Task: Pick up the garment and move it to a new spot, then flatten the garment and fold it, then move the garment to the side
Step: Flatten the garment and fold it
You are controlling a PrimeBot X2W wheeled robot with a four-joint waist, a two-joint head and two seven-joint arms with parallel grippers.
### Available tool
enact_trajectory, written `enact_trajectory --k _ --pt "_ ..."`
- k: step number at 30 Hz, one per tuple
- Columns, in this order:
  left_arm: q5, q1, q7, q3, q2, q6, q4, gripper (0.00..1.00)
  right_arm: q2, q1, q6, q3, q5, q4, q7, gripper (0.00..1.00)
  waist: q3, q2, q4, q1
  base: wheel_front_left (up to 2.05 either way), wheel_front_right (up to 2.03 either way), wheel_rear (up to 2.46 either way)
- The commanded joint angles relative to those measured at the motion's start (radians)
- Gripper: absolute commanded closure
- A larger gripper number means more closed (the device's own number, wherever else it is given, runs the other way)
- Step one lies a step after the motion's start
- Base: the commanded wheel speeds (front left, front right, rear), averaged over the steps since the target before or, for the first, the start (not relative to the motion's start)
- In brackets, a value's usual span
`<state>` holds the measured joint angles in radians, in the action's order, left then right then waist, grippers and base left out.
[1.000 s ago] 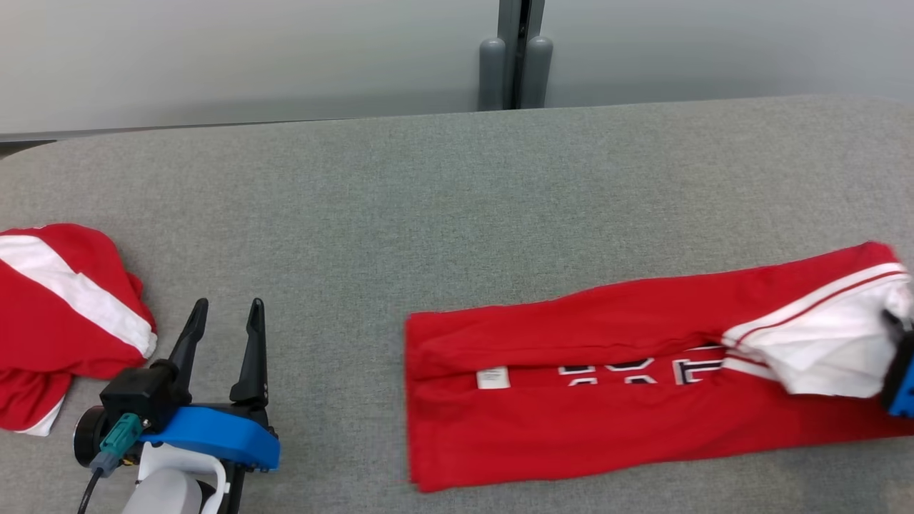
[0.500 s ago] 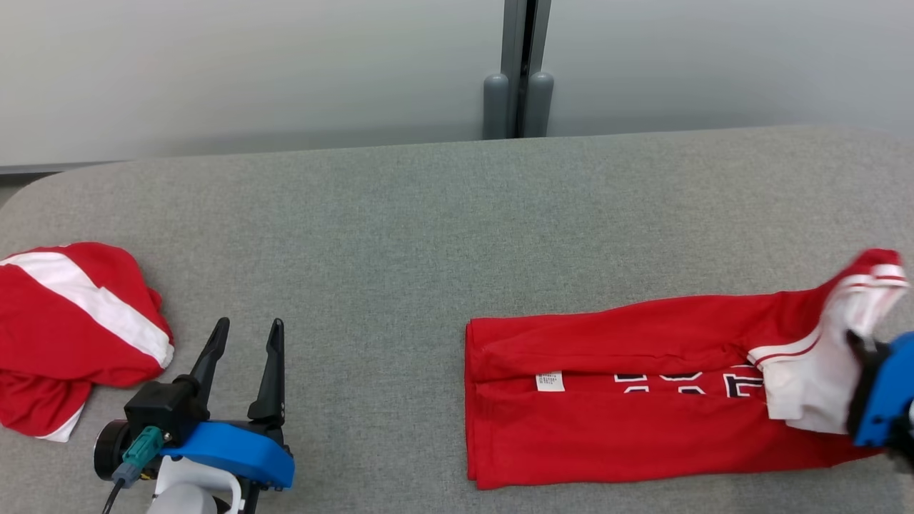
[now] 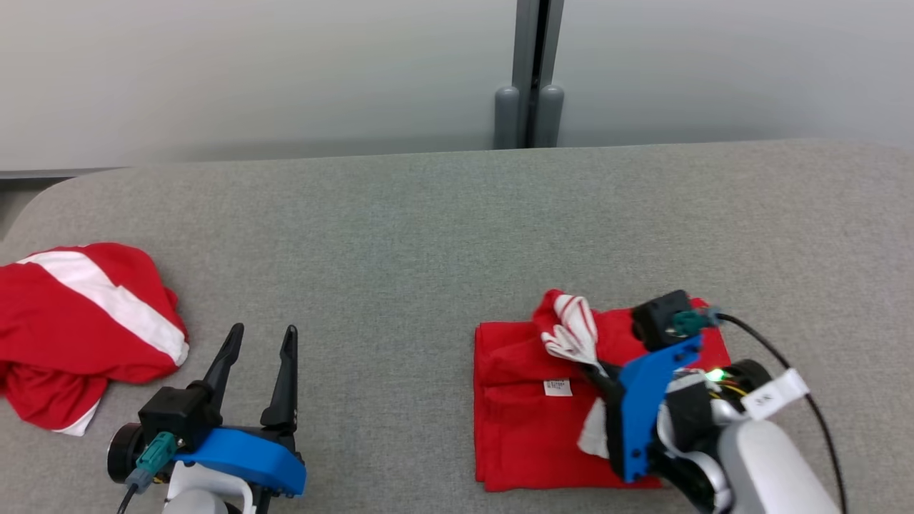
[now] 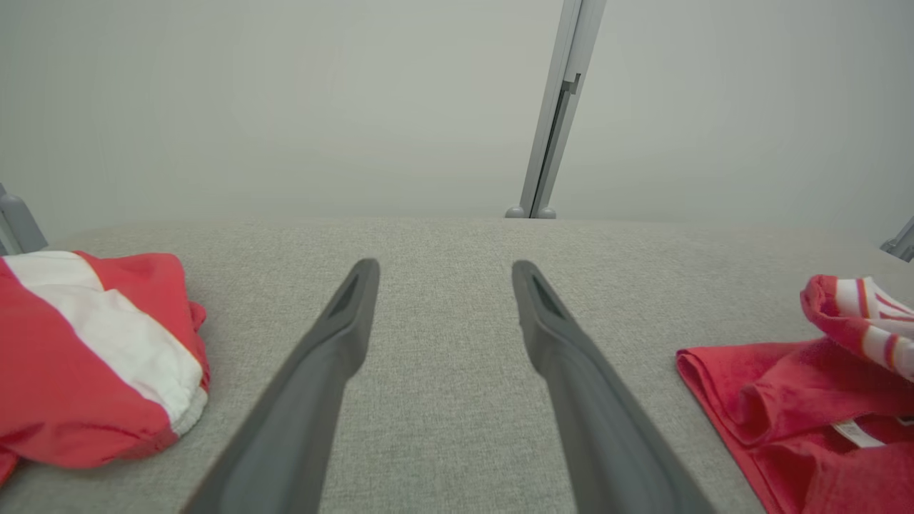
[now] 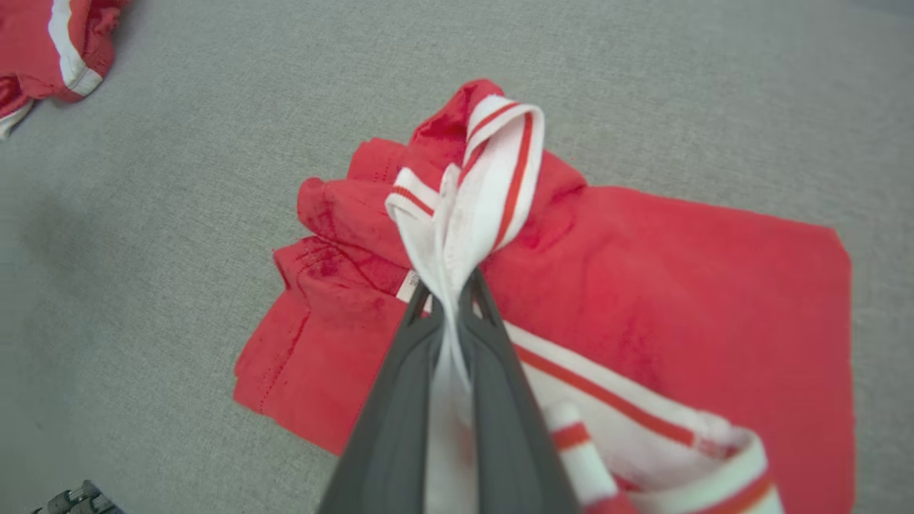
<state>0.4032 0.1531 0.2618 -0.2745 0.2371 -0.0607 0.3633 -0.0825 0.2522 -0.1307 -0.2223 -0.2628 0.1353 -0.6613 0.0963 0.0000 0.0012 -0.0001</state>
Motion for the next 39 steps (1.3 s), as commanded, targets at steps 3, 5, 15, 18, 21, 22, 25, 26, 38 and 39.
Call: enact_trajectory --k 3,5,15,18,21,22,25,26,38,39 --pt "-0.007 0.022 0.003 -0.008 -0.004 -0.005 0.000 0.00 0.018 0.048 0.000 -0.037 -0.007 0.072 0.027 1.00 0.010 0.0000 0.017 0.0001 0.00 0.00 0.00" --pt "-0.006 0.028 0.002 -0.011 -0.005 -0.007 0.002 0.00 0.026 0.078 0.000 -0.063 -0.018 0.126 0.047 1.00 0.017 0.0000 0.028 0.0001 0.00 0.00 0.00" --pt "-0.001 0.039 0.003 -0.008 -0.008 -0.004 0.013 0.00 0.032 0.166 0.000 -0.182 -0.158 0.245 0.158 0.00 0.035 0.0000 0.039 0.0001 0.00 0.00 0.00" --pt "0.003 0.033 0.004 -0.005 -0.007 -0.001 0.016 0.00 0.031 0.172 0.000 -0.181 -0.213 0.205 0.191 0.00 0.029 0.0000 0.029 0.0001 0.00 0.00 0.00" --pt "0.006 0.026 0.004 -0.001 -0.005 0.002 0.016 0.00 0.020 0.150 0.000 -0.143 -0.234 0.133 0.223 0.00 0.019 0.0000 0.017 0.0001 0.00 0.00 0.00" --pt "0.007 0.024 0.004 0.001 -0.004 0.004 0.016 0.00 0.002 0.138 0.000 -0.119 -0.226 0.109 0.234 0.00 0.015 0.0000 0.013 0.0001 0.00 0.00 0.00" --pt "0.009 0.018 0.004 0.006 -0.005 0.007 0.012 0.00 -0.042 0.082 0.000 -0.039 -0.180 0.046 0.244 0.00 0.007 0.0000 0.002 0.0001 0.00 0.00 0.00" --pt "0.008 0.018 0.004 0.007 -0.005 0.007 0.011 0.00 -0.051 0.062 0.000 -0.007 -0.165 0.030 0.245 0.00 0.005 0.0000 -0.001 0.0001 0.00 0.00 0.00" --pt "0.002 -0.011 0.004 0.025 -0.013 0.007 -0.006 0.00 -0.026 -0.157 0.000 0.202 0.060 0.001 0.500 0.00 -0.023 0.0000 -0.017 0.0001 0.00 0.00 0.00" --pt "0.002 -0.016 0.004 0.029 -0.016 0.008 -0.008 0.00 -0.018 -0.173 0.000 0.217 0.066 0.001 0.536 0.00 -0.031 0.0000 -0.019 0.0001 0.00 0.00 0.00"
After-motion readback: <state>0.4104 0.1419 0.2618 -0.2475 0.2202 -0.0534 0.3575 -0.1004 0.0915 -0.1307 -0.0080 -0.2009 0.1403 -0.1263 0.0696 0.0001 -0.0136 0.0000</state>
